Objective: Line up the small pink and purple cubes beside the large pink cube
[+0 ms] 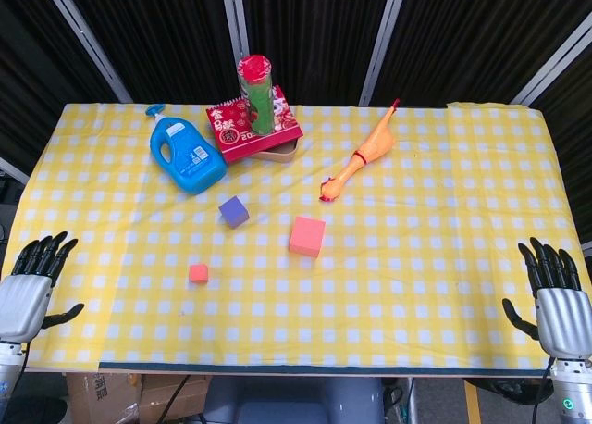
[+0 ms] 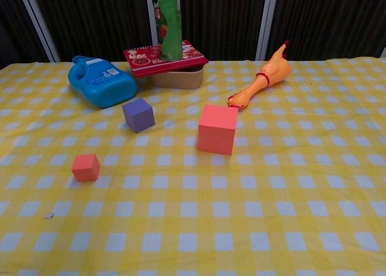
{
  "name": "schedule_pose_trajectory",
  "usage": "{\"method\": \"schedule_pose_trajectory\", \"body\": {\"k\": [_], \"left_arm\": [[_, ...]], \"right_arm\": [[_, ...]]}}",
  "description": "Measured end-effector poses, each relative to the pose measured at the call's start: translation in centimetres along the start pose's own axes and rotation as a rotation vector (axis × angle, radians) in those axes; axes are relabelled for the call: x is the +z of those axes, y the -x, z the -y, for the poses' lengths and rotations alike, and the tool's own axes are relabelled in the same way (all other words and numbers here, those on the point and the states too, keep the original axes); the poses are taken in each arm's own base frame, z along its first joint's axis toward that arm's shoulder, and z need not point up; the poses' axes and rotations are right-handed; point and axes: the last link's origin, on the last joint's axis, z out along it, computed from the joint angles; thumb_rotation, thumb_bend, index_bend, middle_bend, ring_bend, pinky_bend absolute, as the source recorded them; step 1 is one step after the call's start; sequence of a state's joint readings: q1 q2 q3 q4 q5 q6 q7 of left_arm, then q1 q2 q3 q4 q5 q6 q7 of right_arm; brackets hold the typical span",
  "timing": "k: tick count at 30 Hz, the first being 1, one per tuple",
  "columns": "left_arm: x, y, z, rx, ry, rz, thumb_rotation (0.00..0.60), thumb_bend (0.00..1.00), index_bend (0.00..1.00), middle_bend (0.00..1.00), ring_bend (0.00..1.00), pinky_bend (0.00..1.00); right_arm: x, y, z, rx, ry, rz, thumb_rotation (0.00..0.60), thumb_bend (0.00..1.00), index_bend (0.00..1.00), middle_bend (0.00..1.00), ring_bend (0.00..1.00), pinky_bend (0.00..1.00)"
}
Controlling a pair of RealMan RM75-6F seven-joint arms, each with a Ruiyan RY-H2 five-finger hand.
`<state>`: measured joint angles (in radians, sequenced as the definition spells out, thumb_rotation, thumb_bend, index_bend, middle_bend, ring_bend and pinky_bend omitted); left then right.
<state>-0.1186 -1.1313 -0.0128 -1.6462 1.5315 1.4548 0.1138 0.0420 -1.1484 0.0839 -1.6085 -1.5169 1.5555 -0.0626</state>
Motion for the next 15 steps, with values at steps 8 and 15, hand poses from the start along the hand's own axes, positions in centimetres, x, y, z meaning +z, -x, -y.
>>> {"method": "schedule_pose_trajectory", "body": {"k": [8, 15], "left_arm": [[0.0, 0.03, 0.01, 0.002, 0.0, 0.004, 0.6, 0.05, 0.0, 0.0, 0.0, 0.03], [0.24, 0.13, -0.02, 0.008, 0.003, 0.014, 0.6, 0.06, 0.0, 0.0, 0.0, 0.03]], "right_arm": [[-0.03, 0.02, 0.01, 0.0, 0.0, 0.003, 0.6, 0.37, 0.0, 0.0, 0.0, 0.04], [-0.1, 0.06, 0.03, -0.004, 0.0, 0.0, 0.6, 0.37, 0.0, 0.0, 0.0, 0.04]]}}
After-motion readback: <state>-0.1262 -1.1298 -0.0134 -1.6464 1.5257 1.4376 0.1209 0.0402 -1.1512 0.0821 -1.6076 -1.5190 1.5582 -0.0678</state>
